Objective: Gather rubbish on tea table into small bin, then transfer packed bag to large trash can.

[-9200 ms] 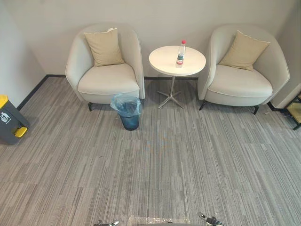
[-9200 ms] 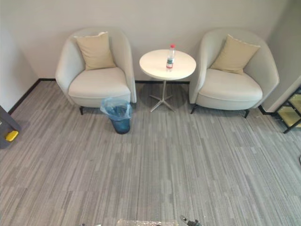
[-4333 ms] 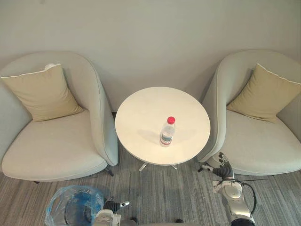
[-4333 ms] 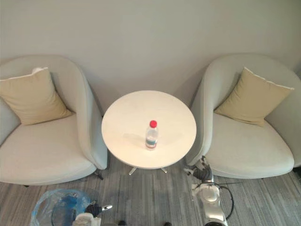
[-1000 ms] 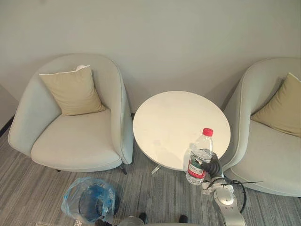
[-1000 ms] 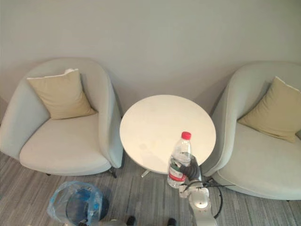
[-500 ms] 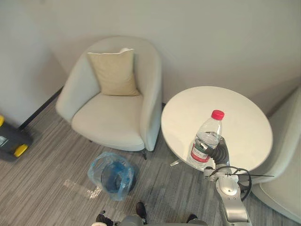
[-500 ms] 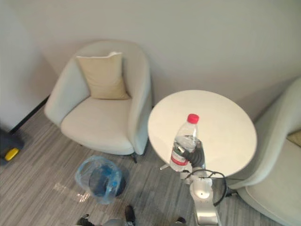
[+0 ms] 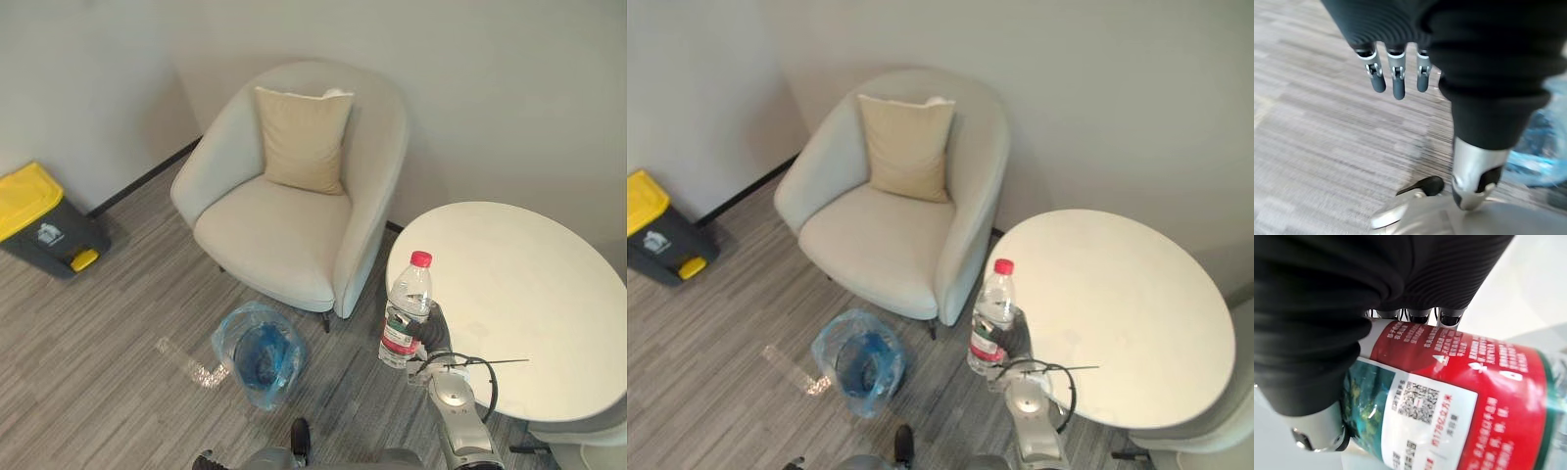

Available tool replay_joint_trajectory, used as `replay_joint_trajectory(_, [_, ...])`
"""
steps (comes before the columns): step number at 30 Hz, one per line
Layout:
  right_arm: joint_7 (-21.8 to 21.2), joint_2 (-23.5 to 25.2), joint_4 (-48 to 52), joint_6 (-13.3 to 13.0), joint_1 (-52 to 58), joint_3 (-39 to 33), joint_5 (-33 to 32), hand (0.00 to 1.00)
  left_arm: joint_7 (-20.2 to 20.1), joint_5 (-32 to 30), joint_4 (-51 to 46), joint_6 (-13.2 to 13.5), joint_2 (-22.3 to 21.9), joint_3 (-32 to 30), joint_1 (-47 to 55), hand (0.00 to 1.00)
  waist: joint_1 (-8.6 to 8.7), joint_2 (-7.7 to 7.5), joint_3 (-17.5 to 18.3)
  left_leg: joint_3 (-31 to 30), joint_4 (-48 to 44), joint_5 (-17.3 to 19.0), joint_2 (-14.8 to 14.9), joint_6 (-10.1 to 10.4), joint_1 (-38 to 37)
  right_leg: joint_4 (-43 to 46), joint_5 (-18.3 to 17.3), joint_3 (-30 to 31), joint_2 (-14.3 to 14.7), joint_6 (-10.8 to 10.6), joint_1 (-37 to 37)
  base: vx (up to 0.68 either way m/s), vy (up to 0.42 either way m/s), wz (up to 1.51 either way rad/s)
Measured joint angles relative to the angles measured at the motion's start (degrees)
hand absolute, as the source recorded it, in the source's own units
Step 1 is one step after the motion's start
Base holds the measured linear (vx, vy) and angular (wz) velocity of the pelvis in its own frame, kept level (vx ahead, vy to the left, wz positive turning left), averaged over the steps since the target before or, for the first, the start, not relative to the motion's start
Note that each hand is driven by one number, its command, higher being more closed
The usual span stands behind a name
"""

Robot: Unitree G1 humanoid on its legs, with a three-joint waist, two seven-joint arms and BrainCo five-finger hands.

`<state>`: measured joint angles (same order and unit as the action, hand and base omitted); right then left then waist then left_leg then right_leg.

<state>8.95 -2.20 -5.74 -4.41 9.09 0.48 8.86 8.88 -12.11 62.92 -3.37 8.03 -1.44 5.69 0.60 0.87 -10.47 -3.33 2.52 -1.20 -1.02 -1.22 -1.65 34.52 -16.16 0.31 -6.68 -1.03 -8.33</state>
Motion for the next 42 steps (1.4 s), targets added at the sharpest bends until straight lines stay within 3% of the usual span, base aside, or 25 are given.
replay_joint_trajectory(1, [-0.13,0.16,3.08,0.09,1.64,0.6,0.0,1.0,0.07,0.05,-0.18,0.07,0.12,-0.98,0.03,0.0,-0.15,-0.2,-0.06,-2.61,-1.35,1.03,0.5,-0.05,0.54,-2.98,-0.4,4.99,3.54,-1.25,-2.36,0.18,-0.176,1.2])
replay_joint_trajectory(2, [-0.23,0.29,5.06,0.11,2.34,0.98,-0.01,1.0,-0.03,0.06,-0.21,0.05,0.33,-2.14,0.05,0.0,0.01,-1.26,0.18,-3.95,-1.7,1.29,-0.16,0.34,0.5,-6.33,0.18,6.71,3.91,-2.21,-2.79,0.16,-0.172,1.15])
replay_joint_trajectory(3, [-0.3,0.64,6.87,0.04,2.88,1.16,-0.01,1.0,-0.23,0.14,-0.21,0.04,1.08,-2.65,0.32,0.0,0.01,-3.11,0.6,-5.24,-2.0,1.93,-1.59,0.95,0.21,-12.21,1.9,7.78,3.2,-2.7,-2.77,0.16,-0.24,1.15])
replay_joint_trajectory(4, [-0.37,0.9,7.65,-0.36,3.29,1.32,-0.01,1.0,-0.28,0.15,-0.11,-0.01,1.79,-3.08,0.69,0.0,0.4,-5.11,1.35,-6.63,-3.73,3.51,-3.35,1.26,0.48,-13.65,6.23,7.64,1.47,-2.92,-2.16,0.21,-0.277,1.1])
replay_joint_trajectory(6, [-0.56,-0.69,7.34,-0.15,3.24,1.23,0.03,1.0,-0.23,0.18,-0.39,0.12,0.23,-3.11,1.37,0.0,-0.56,-3.35,2.9,-7.82,-6.32,5.56,-2.12,2.42,0.92,-14.44,5.38,4.55,1.88,-1.91,-1.28,0.3,-0.216,0.71])
replay_joint_trajectory(7, [-0.97,-1.56,7.29,-0.13,2.45,1.27,0.03,1.0,-0.27,0.1,-0.28,-0.1,-0.71,-3.12,1.39,0.0,-0.79,-1.34,3.35,-8.69,-8.08,6.25,-1.26,3.33,2.41,-15.67,5.74,2.56,2.45,-1.54,0.22,0.3,-0.091,0.47])
replay_joint_trajectory(10, [-1.49,-2.3,6.47,0.02,2.17,0.72,0.01,1.0,-0.06,-0.16,-0.3,-0.39,-1.09,-3.07,1.47,0.0,-0.7,0.24,4.0,-9.17,-8.96,6.41,0.19,3.68,3.59,-17.13,6.31,-0.58,3.5,-1.82,2.08,0.25,-0.086,0.68])
replay_joint_trajectory(16, [-1.22,-2.39,3.53,0.17,-0.6,-1.71,-0.07,1.0,0.05,-0.83,-0.61,-1.03,0.2,-0.06,0.82,0.0,-0.69,-0.07,4.03,-2.8,-9.35,5.61,2.77,4.73,3.78,-21.02,7.95,-6.41,4.47,-0.91,7.35,0.13,-0.026,0.67])
replay_joint_trajectory(17, [-1.06,-2.26,2.55,0.17,-1.15,-2.21,-0.1,1.0,0.17,-1.21,-0.7,-1.14,0.46,0.96,0.5,0.0,-0.59,-0.08,4.02,1.3,-8.28,4.92,3.0,4.9,3.8,-21.08,7.95,-8.15,3.93,-0.91,7.85,0.03,0.033,0.73])
replay_joint_trajectory(19, [-0.78,-1.83,1.94,0.33,-1.07,-3.34,-0.13,1.0,0.8,-1.82,-1.49,-1.18,0.38,2.39,-0.3,0.0,0.46,0.32,4.05,13.42,-6.83,4.77,4.53,2.62,4.03,-21.05,7.93,-11.76,3.37,-0.88,8.41,0.0,0.057,0.91])
replay_joint_trajectory(20, [-0.18,-1.98,1.22,0.34,-1.04,-3.94,-0.13,1.0,0.86,-2.54,-1.43,-1.61,0.38,3.29,-1.3,0.0,0.66,0.73,3.96,20.3,-6.99,4.51,5.32,2.64,4.4,-20.52,7.9,-13.23,3.24,-0.89,8.53,0.0,0.097,0.84])
replay_joint_trajectory(26, [0.04,-1.23,-3.33,0.44,-2.8,-1.93,0.05,1.0,0.9,-2.95,0.3,-1.93,0.49,3.49,-1.62,0.0,0.31,0.11,3.19,20.42,-0.37,0.92,2.57,1.68,0.73,-20.77,7.93,-10.66,2.23,-0.91,9.35,0.01,0.091,0.17])
replay_joint_trajectory(30, [0.03,-1.32,-8.18,0.56,-5.65,0.25,0.28,1.0,0.9,-2.84,1.89,-1.69,0.08,2.78,-0.94,0.0,-0.41,0.93,2.4,23.92,2.74,-0.45,1.91,1.84,-0.85,-20.88,8.48,-5.9,2.4,-1.81,7.66,-0.05,0.051,-0.48])
replay_joint_trajectory(35, [0.07,-2.88,-11.46,0.6,-6.88,1.59,0.58,1.0,0.89,-2.85,2.08,-0.99,0.16,2.47,-1.04,0.0,-0.08,1.0,0.54,25.27,3.36,-1.25,1.08,1.29,-1.26,-20.15,8.29,-3.32,2.09,-2.13,6.51,-0.09,0.011,-0.28])
replay_joint_trajectory(37, [0.1,-3.03,-11.39,0.6,-7.13,2.05,2.18,1.0,0.91,-2.75,1.9,-0.88,0.38,2.5,-1.17,0.0,0.18,0.62,-0.7,25.0,3.41,-1.36,0.38,1.09,-1.2,-18.6,7.12,-3.21,1.33,-3.01,5.85,-0.1,-0.011,0.05])
replay_joint_trajectory(39, [0.17,-3.07,-11.38,0.61,-8.03,2.14,2.48,1.0,0.84,-2.28,1.88,-0.89,0.87,2.57,-1.98,0.0,0.28,-0.2,-2.4,23.58,3.66,-1.74,-1.42,0.71,0.11,-16.21,3.49,-2.7,-0.37,-2.98,4.08,-0.13,-0.035,0.3])
replay_joint_trajectory(42, [0.58,-4.71,-9.94,0.6,-8.65,3.85,2.48,1.0,0.94,-1.24,1.82,-0.93,0.33,2.35,-3.34,0.0,0.23,0.61,-4.07,19.32,1.45,-2.54,-1.92,0.17,6.3,-14.52,2.25,-5.25,-0.99,-3.17,0.19,-0.17,-0.061,0.63])
